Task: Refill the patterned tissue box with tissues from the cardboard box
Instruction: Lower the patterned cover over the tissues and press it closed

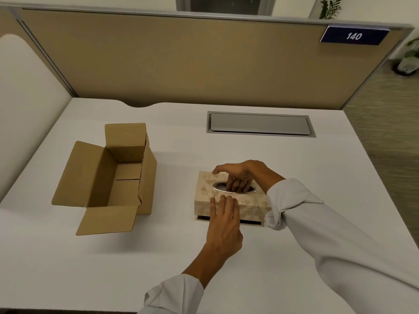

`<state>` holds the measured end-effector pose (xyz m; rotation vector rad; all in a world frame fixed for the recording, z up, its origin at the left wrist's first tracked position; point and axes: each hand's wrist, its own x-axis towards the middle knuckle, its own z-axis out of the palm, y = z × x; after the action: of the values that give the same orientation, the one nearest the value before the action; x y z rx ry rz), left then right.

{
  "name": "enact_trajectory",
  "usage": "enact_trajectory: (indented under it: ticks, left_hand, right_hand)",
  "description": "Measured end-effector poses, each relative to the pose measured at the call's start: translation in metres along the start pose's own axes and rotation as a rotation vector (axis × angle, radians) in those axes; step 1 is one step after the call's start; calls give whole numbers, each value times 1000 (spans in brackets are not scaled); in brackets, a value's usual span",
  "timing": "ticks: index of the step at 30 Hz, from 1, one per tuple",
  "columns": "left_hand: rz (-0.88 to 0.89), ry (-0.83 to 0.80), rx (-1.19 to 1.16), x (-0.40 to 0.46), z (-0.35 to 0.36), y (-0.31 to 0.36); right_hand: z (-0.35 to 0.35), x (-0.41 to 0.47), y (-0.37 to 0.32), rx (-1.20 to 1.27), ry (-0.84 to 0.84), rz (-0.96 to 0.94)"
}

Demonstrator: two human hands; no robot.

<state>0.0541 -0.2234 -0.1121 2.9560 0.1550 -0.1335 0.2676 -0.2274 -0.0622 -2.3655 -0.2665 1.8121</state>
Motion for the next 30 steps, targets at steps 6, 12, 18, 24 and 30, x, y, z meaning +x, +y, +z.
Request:
enact_trajectory:
  ticks: [6,12,18,24,30]
  left_hand:
    - [26,-60,-28,-15,13,-2]
    - [38,-96,-47,-24,19,-4]
    - [47,-124,-50,-23,13,-4]
    - [78,-106,-56,-21,2,-6]
    - [131,-88,-21,-22,-1,-14]
  right_hand:
    - [12,-9,0,-24,9,24]
    - [30,-21,4,-37,37,12]
    - [42,-31,7,-108,58,-38]
    - [50,-37,29,-323,377,-306]
    - [65,-48,84,-135,1026,-443]
